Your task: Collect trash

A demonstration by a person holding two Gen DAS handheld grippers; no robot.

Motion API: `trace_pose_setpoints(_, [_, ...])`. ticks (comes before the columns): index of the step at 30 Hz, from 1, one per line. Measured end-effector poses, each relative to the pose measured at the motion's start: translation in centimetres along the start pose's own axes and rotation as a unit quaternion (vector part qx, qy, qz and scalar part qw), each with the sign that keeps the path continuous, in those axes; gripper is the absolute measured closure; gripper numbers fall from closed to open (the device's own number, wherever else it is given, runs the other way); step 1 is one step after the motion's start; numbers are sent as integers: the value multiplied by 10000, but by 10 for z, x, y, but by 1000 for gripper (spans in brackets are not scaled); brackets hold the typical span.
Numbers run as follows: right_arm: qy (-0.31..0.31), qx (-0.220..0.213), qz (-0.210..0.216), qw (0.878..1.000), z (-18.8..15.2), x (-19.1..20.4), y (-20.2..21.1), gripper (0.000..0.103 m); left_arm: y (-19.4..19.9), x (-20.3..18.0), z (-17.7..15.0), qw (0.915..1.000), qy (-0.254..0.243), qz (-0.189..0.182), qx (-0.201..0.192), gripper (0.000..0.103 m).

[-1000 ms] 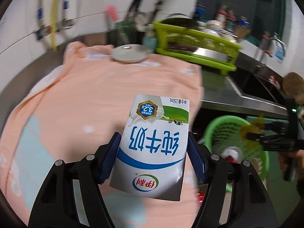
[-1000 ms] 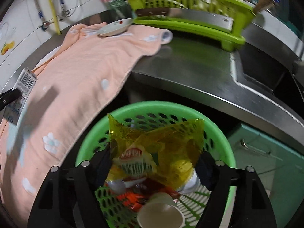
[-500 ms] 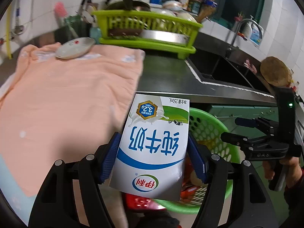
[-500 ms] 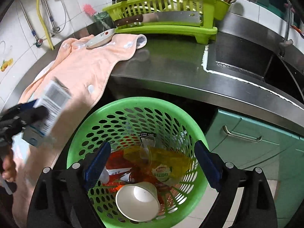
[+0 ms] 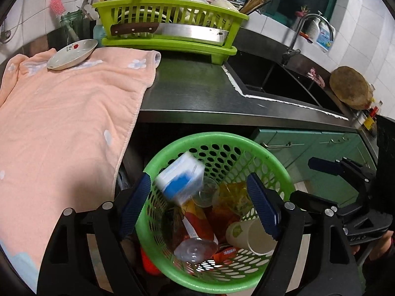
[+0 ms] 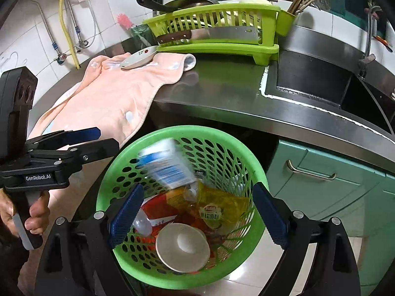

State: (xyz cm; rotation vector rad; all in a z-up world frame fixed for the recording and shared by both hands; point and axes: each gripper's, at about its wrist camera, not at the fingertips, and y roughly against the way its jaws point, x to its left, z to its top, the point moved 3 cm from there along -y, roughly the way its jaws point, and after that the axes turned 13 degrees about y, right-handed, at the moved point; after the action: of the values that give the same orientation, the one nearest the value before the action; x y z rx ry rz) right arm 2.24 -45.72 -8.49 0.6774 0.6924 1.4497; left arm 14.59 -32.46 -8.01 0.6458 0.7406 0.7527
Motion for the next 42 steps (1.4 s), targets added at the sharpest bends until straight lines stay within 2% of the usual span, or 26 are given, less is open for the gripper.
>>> trace_pose_setpoints(11, [187,-181,-16,9997,-3,34,14,17,49,18,-6,9988,35,305,-382,24])
trace_pose_setpoints(16, [236,-242,43,9994,1,54,20,17,77,33,-11,9964,79,565,-630,24])
trace_pose_setpoints(19, [233,-314,92,9992,4,69,25,17,94,44,-17,9938,154,773,-783,18])
trace_pose_setpoints(21, [254,-364,161,9989,6,81,28,17,105,52,-20,9922,195,884,-863,18])
trace_pose_setpoints(26, [464,-488,197,9975,15,115,36,16,137,72,-30,9853,278,1264,-1116,15])
trace_pose_setpoints(35, [713,-762,408,9937,32,171,48,15,190,115,-49,9716,697,1718,-1474,15])
trace_pose_setpoints(42, [754,-877,536,9918,38,200,52,12,223,144,-66,9571,988,2135,-1691,15])
